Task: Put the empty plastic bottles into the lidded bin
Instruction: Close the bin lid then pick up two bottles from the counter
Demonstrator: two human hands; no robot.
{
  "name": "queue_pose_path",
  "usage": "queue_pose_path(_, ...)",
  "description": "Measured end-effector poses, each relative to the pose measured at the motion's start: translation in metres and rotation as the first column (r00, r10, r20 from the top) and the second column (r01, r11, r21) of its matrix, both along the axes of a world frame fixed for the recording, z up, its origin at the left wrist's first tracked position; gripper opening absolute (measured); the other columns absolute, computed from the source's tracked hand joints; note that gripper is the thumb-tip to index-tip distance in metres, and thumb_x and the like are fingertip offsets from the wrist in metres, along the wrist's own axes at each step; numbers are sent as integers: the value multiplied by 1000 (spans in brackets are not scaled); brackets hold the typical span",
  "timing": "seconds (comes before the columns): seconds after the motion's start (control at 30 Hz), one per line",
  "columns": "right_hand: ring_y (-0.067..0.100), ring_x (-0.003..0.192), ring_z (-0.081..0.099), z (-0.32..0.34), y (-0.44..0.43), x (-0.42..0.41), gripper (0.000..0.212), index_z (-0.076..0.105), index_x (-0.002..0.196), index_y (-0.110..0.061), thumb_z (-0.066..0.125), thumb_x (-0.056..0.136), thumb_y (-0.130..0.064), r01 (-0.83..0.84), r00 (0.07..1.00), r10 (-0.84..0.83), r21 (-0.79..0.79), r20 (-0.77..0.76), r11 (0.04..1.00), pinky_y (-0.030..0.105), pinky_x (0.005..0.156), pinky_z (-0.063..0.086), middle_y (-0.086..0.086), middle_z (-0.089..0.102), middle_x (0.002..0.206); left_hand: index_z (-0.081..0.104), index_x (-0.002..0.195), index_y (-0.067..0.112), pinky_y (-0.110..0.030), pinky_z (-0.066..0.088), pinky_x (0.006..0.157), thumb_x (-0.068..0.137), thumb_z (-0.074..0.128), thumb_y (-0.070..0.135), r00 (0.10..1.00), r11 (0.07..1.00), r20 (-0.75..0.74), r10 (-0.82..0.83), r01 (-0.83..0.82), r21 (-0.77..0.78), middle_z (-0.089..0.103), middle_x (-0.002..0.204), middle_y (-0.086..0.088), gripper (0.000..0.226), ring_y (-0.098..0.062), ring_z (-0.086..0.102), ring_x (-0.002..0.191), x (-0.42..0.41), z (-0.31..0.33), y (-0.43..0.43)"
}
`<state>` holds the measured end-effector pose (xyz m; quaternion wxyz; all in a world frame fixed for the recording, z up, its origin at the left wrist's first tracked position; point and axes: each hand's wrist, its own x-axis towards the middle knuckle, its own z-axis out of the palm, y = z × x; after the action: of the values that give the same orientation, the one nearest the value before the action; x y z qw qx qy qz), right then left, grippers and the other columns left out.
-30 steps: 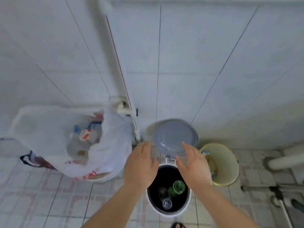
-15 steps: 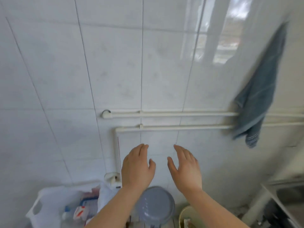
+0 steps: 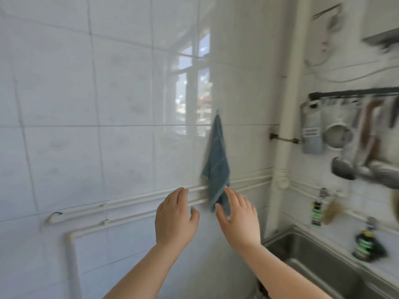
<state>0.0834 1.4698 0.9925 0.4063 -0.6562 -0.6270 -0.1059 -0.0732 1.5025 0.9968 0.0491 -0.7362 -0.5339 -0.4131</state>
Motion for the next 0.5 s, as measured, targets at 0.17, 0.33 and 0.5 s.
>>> queue_pose_path(0.17, 20, 133, 41, 10, -101, 103, 65, 40, 140, -20, 31, 85, -53, 216, 976, -217, 30, 30, 976, 36, 107, 32, -2, 48, 142, 58, 120, 9, -40, 50, 87, 75, 61, 26, 980, 980, 9, -200, 200, 20, 63, 123, -7, 48, -29, 61, 111, 111, 13, -69)
queue_pose_path(0.33, 18, 135, 37, 2, -231, 209, 58, 37, 142, -21, 48, 90, -44, 452, 891, -452, 12, 40, 892, 36, 109, 30, -3, 45, 145, 56, 122, 9, -41, 49, 88, 76, 54, 27, 902, 902, 5, -432, 432, -1, 61, 125, -9, 50, -30, 59, 112, 227, 5, -162)
queue_pose_path(0.5, 19, 134, 38, -5, -367, 292, 56, 39, 140, -20, 51, 90, -41, 659, 752, -659, 6, 28, 752, 38, 110, 31, -1, 47, 143, 43, 135, 18, -36, 39, 101, 86, 49, 31, 768, 767, 30, -640, 641, -43, 44, 143, 1, 51, -19, 44, 128, 332, -1, -270)
